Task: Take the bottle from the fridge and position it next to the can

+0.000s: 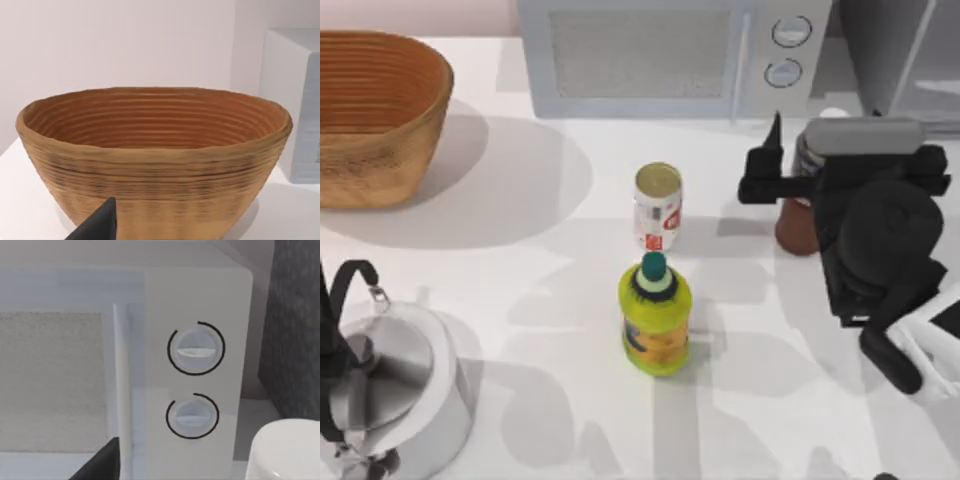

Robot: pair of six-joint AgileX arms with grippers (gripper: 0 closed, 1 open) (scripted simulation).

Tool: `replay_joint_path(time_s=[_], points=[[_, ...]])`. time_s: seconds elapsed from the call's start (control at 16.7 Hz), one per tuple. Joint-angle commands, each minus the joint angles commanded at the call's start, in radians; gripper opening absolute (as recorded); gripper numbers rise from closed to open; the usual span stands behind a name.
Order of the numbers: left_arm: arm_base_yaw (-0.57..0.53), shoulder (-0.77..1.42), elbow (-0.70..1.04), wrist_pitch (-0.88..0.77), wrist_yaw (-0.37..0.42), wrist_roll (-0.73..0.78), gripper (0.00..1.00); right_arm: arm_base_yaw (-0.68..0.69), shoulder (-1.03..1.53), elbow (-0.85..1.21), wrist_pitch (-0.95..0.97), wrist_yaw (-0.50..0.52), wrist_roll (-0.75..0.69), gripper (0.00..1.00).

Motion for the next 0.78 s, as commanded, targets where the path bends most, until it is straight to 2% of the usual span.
replay_joint_path(time_s=[0.36, 0.78], points=[[0.0, 0.0, 0.0, 0.0, 0.0, 0.0, 1.0, 0.053, -0.051, -0.099, 0.046, 0.052, 0.001, 1.0], [0.0, 0.0, 0.0, 0.0, 0.0, 0.0, 1.0, 0.045, -0.079, -0.105, 0.027, 0.04, 0.001, 1.0]])
